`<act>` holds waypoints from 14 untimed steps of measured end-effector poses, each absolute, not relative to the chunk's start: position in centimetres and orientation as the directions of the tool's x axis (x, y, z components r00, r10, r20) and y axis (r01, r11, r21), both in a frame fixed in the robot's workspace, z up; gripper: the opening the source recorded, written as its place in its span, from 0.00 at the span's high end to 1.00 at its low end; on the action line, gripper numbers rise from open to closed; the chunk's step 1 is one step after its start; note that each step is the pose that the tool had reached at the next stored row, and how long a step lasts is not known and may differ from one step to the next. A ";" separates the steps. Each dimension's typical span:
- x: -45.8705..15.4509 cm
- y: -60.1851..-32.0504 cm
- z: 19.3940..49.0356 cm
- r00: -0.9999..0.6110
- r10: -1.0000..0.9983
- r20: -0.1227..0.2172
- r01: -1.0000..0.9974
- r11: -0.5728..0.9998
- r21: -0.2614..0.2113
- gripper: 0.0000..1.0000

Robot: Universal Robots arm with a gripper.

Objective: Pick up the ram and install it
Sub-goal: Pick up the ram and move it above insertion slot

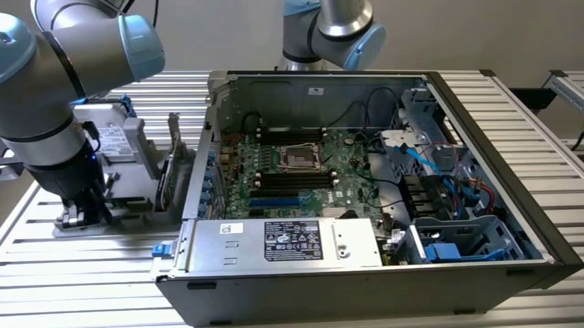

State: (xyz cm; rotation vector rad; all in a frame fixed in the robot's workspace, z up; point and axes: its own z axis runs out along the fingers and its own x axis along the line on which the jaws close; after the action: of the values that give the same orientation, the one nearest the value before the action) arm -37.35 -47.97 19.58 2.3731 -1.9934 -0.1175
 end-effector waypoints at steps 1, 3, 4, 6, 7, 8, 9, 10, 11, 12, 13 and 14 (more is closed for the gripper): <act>-37.4 -48.0 19.6 0.171 -0.985 -0.032 -0.982 -0.173 0.079 0.84; -37.4 -48.0 19.6 0.171 -0.985 -0.032 -0.982 -0.173 0.079 0.85; -37.4 -48.0 19.6 0.171 -0.985 -0.032 -0.982 -0.173 0.079 0.85; -37.4 -48.0 19.6 0.171 -0.985 -0.032 -0.982 -0.173 0.079 0.85; -37.3 -48.0 19.6 0.171 -0.985 -0.032 -0.982 -0.173 0.079 0.85; -37.4 -48.0 19.6 0.171 -0.985 -0.032 -0.982 -0.173 0.079 0.85; -37.4 -48.0 19.6 0.171 -0.985 -0.032 -0.982 -0.173 0.079 0.85; -37.4 -48.0 19.6 0.171 -0.985 -0.032 -0.982 -0.173 0.079 0.85; -37.3 -48.0 19.6 0.171 -0.985 -0.032 -0.982 -0.173 0.079 0.85; -37.3 -48.0 19.6 0.170 -0.985 -0.032 -0.982 -0.172 0.079 0.85; -37.3 -48.0 19.6 0.170 -0.985 -0.032 -0.982 -0.172 0.079 0.85; -37.3 -48.0 19.6 0.170 -0.985 -0.032 -0.982 -0.172 0.079 0.85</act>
State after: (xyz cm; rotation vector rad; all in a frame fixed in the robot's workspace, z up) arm -37.30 -47.97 19.58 2.3714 -1.9955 -0.1177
